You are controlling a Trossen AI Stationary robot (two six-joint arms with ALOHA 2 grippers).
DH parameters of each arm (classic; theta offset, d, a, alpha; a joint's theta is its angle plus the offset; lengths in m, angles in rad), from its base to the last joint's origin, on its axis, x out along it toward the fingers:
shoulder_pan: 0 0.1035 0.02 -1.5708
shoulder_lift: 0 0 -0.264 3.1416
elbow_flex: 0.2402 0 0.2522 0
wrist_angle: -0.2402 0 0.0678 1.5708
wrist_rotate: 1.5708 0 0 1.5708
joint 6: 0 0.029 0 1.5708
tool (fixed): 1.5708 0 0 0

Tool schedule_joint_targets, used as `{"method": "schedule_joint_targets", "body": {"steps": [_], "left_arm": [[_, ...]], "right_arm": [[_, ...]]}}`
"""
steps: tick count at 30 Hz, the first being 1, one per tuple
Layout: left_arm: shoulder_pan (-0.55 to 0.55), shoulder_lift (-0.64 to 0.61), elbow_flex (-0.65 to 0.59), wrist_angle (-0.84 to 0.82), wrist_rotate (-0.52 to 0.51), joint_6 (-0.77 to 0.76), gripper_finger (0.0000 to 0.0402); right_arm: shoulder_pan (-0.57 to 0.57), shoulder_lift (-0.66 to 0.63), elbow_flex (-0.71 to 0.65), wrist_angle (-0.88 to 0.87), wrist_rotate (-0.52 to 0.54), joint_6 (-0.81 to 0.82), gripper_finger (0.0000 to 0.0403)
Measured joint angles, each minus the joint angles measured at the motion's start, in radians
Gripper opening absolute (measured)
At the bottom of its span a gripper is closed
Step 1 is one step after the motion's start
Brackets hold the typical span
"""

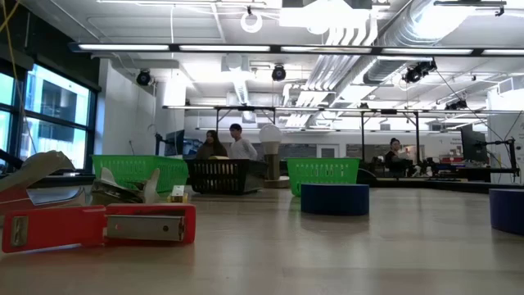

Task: Pick and place Stapler, Stapler remover, tape
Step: Put the left red stapler into the right green bin

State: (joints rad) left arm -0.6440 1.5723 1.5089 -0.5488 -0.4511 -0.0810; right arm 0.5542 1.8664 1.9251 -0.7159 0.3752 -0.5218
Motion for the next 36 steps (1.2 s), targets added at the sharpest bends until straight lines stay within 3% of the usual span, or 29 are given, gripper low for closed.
{"method": "schedule_joint_targets", "body": {"steps": [8, 18, 28, 32, 36], "left_arm": [[0.003, 0.0, 0.0, 0.008, 0.015, 0.025, 0.0059], [0.003, 0.0, 0.0, 0.008, 0.02, 0.025, 0.0059], [0.003, 0.0, 0.0, 0.008, -0.01, 0.025, 0.006], [0.002, 0.0, 0.0, 0.008, -0.063, 0.025, 0.0108], [0.004, 0.0, 0.002, 0.037, -0.08, 0.024, 0.0168]], "right_arm": [[-0.004, -0.001, -0.031, 0.047, -0.044, -0.009, 0.0177], [-0.005, -0.001, -0.031, 0.053, -0.046, -0.015, 0.0028], [-0.005, -0.002, -0.03, 0.049, -0.043, 0.001, 0.0024], [-0.005, -0.002, -0.03, 0.043, -0.009, 0.025, 0.0022], [-0.002, -0.003, -0.031, 0.037, 0.094, 0.036, 0.0016]]}}
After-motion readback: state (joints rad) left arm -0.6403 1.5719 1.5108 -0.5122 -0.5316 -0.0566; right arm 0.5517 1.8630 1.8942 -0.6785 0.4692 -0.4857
